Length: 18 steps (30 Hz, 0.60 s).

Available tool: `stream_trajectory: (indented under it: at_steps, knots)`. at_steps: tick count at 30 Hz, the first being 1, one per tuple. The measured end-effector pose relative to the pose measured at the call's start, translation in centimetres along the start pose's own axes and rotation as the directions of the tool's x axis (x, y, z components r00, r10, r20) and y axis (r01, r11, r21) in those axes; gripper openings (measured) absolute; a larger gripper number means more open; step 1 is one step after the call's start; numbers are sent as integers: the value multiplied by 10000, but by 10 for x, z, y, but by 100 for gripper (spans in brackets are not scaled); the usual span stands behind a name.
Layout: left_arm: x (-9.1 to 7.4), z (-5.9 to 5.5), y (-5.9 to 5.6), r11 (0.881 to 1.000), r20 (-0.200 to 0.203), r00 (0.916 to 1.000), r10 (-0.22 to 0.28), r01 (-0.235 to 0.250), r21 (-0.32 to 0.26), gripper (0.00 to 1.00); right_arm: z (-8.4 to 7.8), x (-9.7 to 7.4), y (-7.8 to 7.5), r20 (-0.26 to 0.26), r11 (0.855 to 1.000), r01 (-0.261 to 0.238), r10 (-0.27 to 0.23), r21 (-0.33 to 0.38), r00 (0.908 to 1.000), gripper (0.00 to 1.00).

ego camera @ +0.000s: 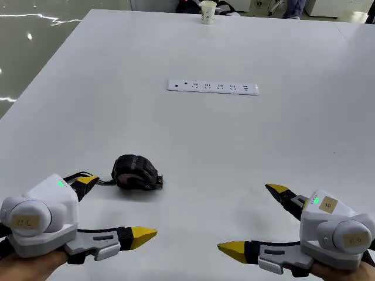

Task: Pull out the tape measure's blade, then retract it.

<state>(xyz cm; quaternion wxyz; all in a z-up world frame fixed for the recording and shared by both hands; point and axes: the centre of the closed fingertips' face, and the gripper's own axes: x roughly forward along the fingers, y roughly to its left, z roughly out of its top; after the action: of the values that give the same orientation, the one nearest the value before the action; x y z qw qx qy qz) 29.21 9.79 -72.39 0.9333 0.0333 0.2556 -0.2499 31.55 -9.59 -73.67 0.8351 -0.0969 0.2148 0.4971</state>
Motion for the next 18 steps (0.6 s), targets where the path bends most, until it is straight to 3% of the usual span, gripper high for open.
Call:
stream_trajectory:
  at_steps: [18]
  knots:
    - [-1,0,-3,9999,-12,9999,-137,137,70,99,-1,-3,-2,6,9999,97,-97,131,10000,99]
